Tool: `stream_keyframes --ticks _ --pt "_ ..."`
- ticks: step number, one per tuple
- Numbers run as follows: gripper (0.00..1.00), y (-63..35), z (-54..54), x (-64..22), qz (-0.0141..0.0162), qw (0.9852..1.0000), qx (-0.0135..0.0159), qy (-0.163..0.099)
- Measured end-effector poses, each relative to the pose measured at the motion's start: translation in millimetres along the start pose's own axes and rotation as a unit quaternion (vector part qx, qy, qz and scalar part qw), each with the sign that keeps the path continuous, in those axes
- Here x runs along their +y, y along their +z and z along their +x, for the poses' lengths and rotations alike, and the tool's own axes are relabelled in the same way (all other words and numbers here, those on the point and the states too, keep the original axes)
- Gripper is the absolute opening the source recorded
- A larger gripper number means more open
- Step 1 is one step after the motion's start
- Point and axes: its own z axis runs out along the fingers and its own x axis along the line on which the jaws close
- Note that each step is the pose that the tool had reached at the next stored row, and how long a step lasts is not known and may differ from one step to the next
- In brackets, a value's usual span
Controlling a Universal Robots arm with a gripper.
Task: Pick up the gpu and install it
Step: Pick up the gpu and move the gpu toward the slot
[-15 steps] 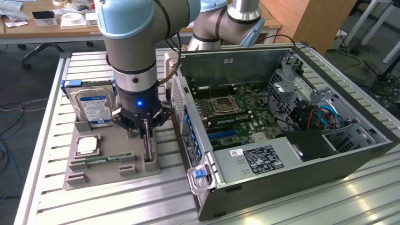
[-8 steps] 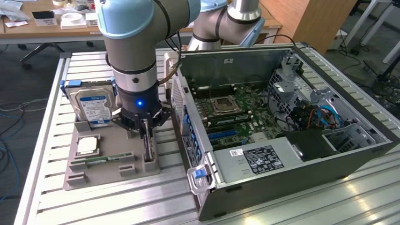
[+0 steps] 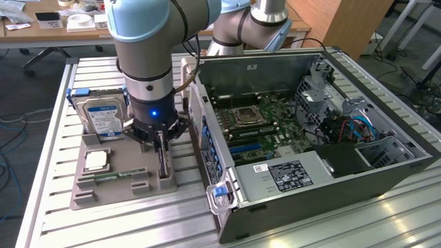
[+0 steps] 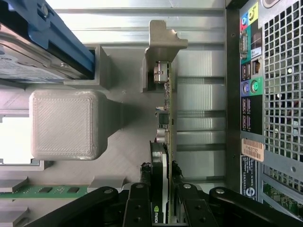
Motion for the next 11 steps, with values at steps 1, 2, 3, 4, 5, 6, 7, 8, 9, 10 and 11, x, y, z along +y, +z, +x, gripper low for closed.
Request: stream_keyframes --ticks 1,2,3,4,5,6,7,8,9,10,11 --pt "0.27 -1.2 0.0 0.0 0.0001 1.0000 0.0000 0.000" --pt "0.27 -2.8 -0.1 0.1 0.0000 1.0000 0.0000 0.000" --pt "0.27 -4.4 -0.1 0.2 0.0000 1.0000 0.0000 0.000" --pt "0.27 -6.1 -0.1 0.3 0.0001 1.0000 0.0001 0.000" --pt "0.27 -7.8 -0.2 0.3 0.0000 1.0000 0.0001 0.000" --pt "0.27 -9.8 -0.2 0.4 0.0001 1.0000 0.0001 0.000" --pt "0.27 -12.0 -0.3 0.6 0.0000 1.0000 0.0001 0.000" --pt "0.27 -14.3 -0.3 0.7 0.0000 1.0000 0.0001 0.000" --pt "0.27 -16.8 -0.4 0.8 0.0001 1.0000 0.0001 0.000" --pt "0.27 -19.2 -0.4 0.9 0.0001 1.0000 0.0001 0.000" --pt "0.27 -21.6 -0.5 1.0 0.0000 1.0000 0.0000 0.000"
